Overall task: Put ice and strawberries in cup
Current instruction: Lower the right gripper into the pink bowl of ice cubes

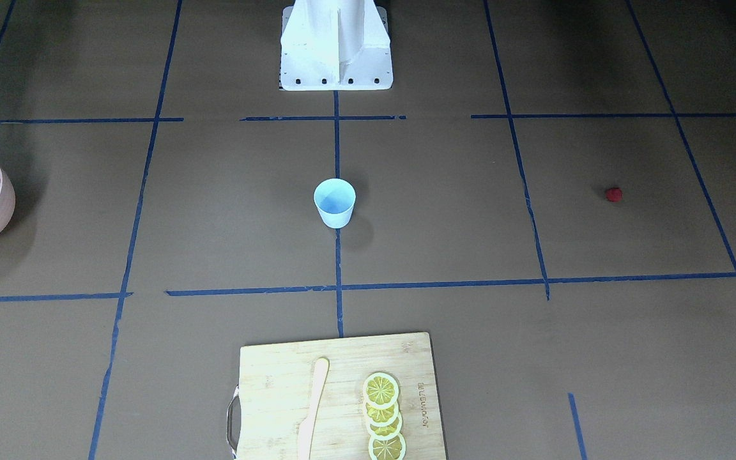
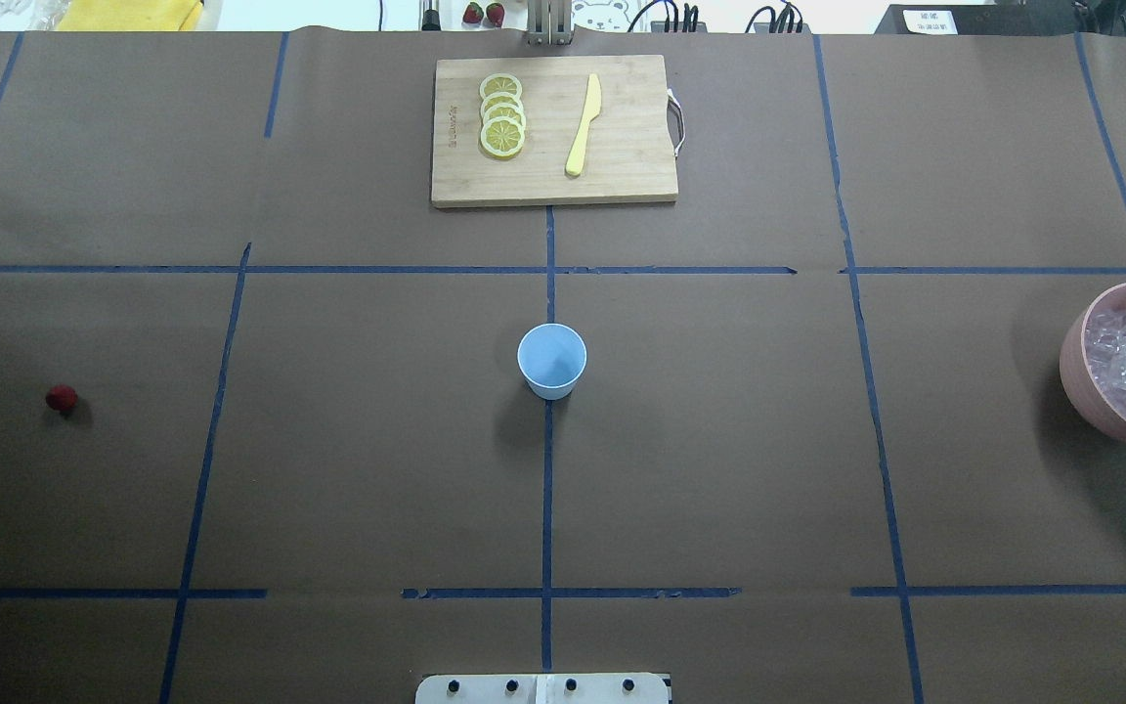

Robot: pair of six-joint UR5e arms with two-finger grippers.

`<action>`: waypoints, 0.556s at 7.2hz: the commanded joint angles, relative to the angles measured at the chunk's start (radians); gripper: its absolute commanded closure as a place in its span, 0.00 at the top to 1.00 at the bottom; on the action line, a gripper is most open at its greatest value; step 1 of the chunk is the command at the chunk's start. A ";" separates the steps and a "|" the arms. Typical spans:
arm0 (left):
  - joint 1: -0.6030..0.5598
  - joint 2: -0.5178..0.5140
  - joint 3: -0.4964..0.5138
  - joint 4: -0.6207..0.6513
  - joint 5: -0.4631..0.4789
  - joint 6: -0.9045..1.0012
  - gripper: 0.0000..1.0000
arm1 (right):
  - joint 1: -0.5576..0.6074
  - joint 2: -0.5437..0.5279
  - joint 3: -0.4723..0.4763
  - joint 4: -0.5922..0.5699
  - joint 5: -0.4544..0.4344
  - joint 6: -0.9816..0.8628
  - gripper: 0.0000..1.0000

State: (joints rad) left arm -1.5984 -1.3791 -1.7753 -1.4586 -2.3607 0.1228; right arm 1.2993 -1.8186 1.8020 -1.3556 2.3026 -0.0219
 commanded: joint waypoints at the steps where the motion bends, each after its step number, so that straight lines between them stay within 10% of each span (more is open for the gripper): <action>1: 0.000 0.000 -0.001 0.000 -0.002 0.000 1.00 | -0.029 0.018 -0.012 0.020 -0.002 0.000 0.87; 4: 0.000 0.000 -0.001 0.000 -0.002 0.000 1.00 | -0.064 0.051 -0.044 0.021 -0.029 -0.003 0.77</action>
State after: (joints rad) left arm -1.5984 -1.3791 -1.7763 -1.4588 -2.3623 0.1227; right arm 1.2541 -1.7789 1.7666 -1.3349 2.2926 -0.0232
